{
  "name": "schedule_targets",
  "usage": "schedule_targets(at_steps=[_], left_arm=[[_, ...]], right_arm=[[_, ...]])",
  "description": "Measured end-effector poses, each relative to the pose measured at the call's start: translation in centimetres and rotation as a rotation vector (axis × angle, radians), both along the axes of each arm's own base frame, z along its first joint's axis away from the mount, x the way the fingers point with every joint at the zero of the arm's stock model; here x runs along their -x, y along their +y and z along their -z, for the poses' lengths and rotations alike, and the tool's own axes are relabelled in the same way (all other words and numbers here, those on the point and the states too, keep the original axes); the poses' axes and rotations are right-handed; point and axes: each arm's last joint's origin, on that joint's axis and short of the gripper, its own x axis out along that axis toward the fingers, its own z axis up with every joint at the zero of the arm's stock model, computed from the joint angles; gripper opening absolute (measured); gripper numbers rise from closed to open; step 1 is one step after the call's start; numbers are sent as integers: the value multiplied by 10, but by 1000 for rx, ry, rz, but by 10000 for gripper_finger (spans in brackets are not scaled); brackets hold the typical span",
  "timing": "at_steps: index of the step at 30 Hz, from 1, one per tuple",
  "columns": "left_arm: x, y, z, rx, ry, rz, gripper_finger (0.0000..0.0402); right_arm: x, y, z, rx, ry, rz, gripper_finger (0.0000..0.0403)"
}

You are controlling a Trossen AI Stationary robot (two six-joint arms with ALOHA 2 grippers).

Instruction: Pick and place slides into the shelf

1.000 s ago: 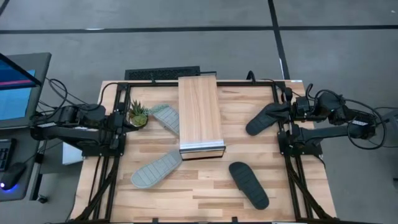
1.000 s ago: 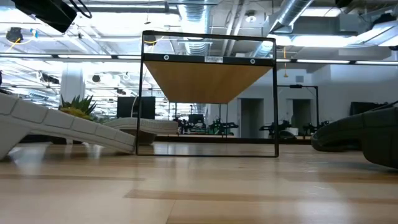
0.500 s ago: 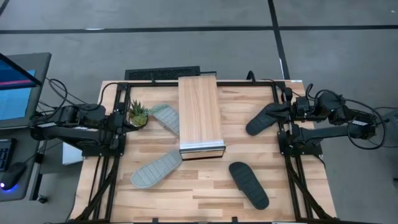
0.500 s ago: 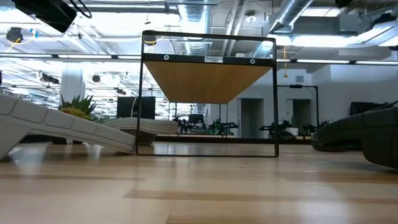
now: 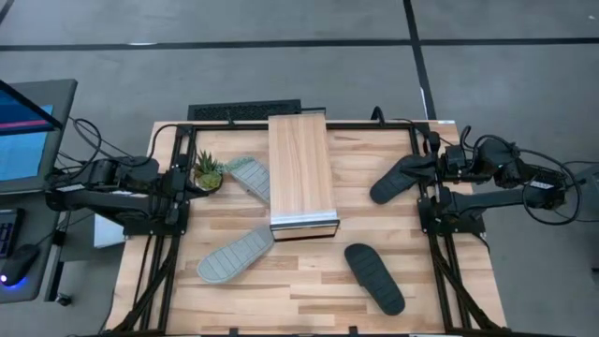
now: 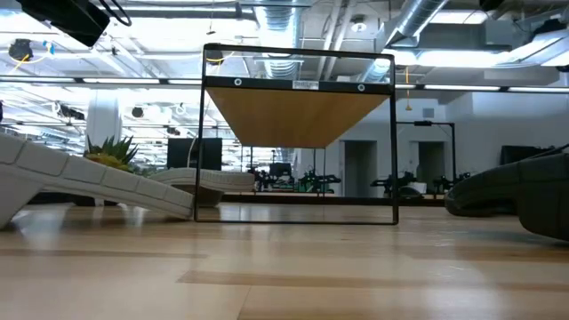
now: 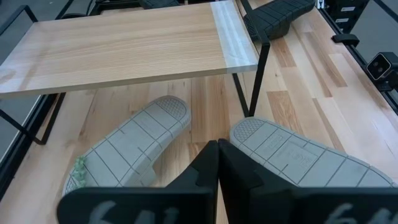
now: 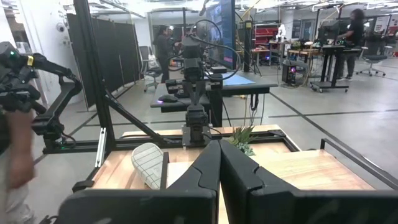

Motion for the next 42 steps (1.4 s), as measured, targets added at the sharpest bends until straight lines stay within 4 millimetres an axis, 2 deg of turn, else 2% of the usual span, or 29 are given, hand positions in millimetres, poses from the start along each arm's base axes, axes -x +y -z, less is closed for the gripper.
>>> schedule_targets(at_steps=[22, 28, 35, 42], left_arm=[[0, 0, 0, 0, 0, 0, 0], [0, 0, 0, 0, 0, 0, 0], [0, 0, 0, 0, 0, 1, 0], [0, 0, 0, 0, 0, 0, 0]], right_arm=[[0, 0, -1, -3, -8, 0, 0], [0, 0, -3, -285, -31, -1, 0], [1, -3, -12, -130, -127, 64, 0], [-3, -4, -21, -149, -216, 85, 0]])
